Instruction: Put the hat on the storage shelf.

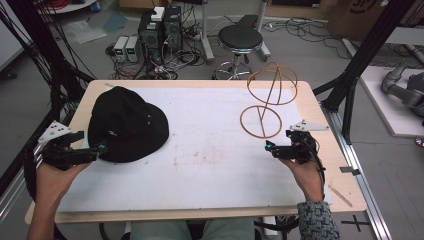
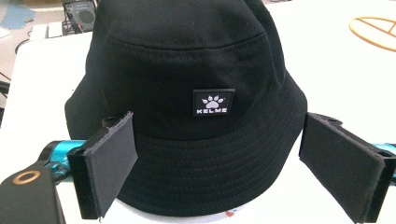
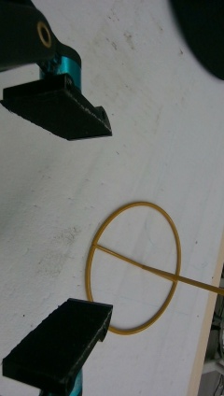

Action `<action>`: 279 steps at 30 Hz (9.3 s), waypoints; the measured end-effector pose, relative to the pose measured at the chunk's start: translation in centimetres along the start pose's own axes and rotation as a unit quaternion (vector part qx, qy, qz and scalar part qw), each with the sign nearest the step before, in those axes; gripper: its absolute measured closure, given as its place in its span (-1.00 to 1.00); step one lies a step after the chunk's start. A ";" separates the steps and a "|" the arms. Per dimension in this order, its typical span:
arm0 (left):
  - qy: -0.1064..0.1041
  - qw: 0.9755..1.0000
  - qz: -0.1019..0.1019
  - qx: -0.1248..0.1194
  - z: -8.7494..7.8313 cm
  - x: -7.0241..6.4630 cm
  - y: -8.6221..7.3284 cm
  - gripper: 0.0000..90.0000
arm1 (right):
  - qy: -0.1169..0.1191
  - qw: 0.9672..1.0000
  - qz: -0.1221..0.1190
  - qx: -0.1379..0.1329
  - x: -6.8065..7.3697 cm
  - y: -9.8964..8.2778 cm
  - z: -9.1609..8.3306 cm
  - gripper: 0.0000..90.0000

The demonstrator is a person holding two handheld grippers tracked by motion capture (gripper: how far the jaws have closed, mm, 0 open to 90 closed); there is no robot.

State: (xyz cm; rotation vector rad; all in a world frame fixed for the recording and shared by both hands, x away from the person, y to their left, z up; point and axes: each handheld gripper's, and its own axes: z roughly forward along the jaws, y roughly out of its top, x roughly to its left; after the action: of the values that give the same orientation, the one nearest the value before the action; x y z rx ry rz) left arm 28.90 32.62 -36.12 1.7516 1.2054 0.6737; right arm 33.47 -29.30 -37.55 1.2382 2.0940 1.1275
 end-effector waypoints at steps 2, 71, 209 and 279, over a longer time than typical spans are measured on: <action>0.001 1.000 -0.002 0.000 0.0 0.0 0.0 -0.74 | 0.000 1.000 -0.001 0.000 0.0 0.0 0.0 -0.72; 0.027 0.999 0.029 -0.013 11.9 1.7 10.7 -0.67 | 0.001 1.000 -0.017 0.014 1.5 -3.3 -3.6 -0.72; -0.293 0.945 0.111 -0.093 19.9 -21.5 32.1 0.86 | -0.005 0.999 0.015 -0.043 0.0 -3.9 -7.1 -0.72; -0.297 0.934 0.199 -0.026 25.7 -29.3 29.0 0.17 | 0.003 0.998 0.015 -0.054 -0.3 -3.6 -7.6 -0.72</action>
State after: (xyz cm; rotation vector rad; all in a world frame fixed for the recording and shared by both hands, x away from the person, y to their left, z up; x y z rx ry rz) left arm 51.48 -7.74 -21.17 1.9773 0.4205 0.3456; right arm 26.43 -33.67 -36.32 1.2199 1.9965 1.2417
